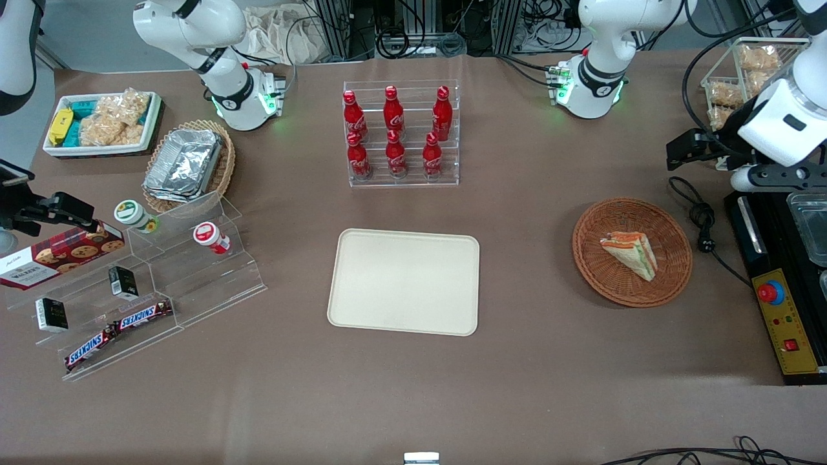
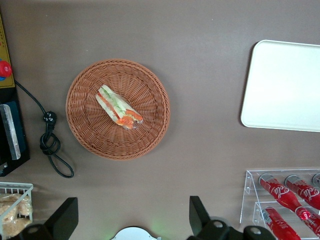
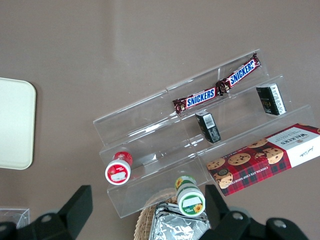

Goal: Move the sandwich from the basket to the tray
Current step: 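Move the left gripper over the wicker basket toward the wrapped sandwich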

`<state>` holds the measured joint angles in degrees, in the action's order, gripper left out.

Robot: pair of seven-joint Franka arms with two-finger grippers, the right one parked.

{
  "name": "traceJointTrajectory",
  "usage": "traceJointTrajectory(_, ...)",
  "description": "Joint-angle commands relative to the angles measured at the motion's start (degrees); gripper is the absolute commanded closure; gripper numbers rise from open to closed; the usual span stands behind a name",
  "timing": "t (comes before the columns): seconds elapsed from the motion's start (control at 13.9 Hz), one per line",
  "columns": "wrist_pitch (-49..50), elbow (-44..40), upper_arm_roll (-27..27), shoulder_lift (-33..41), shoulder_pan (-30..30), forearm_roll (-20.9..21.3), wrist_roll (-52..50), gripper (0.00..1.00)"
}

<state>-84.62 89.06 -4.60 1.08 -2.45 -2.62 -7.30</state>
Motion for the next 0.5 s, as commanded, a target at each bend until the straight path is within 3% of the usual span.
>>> traceJointTrajectory(0.0, 1.0, -1.8, -0.4, -0.6, -0.5, -0.3, -1.4, 0.00)
traceJointTrajectory(0.43, 1.0, -1.7, -0.1, -0.6, 0.2, -0.7, -8.9, 0.00)
